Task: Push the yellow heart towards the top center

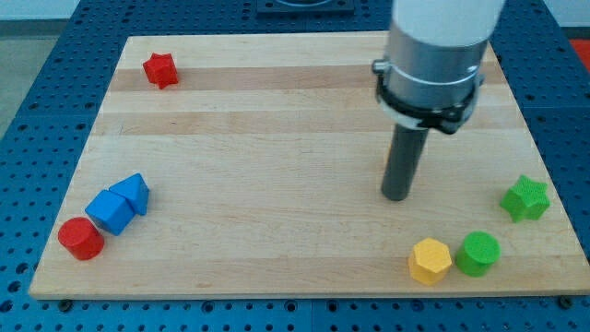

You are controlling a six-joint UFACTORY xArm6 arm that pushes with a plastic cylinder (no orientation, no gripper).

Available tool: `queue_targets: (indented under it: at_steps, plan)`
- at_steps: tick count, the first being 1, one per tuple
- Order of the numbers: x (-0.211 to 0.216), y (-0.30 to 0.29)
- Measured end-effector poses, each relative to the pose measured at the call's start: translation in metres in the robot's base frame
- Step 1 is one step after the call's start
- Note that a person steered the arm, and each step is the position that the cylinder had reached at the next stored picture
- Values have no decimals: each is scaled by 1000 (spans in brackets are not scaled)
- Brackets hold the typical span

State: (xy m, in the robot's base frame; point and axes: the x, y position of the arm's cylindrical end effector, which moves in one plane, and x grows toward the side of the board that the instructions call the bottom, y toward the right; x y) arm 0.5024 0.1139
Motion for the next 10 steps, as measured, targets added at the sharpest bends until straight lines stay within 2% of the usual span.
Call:
queue_targets:
  at_steps: [1, 2, 3, 5, 8, 9, 10]
  plan:
    - [-9, 27]
    - [-11, 27]
    - [-34, 21]
    - [-73, -12]
    - [-84, -80]
    - [-107, -81]
    - [-177, -88]
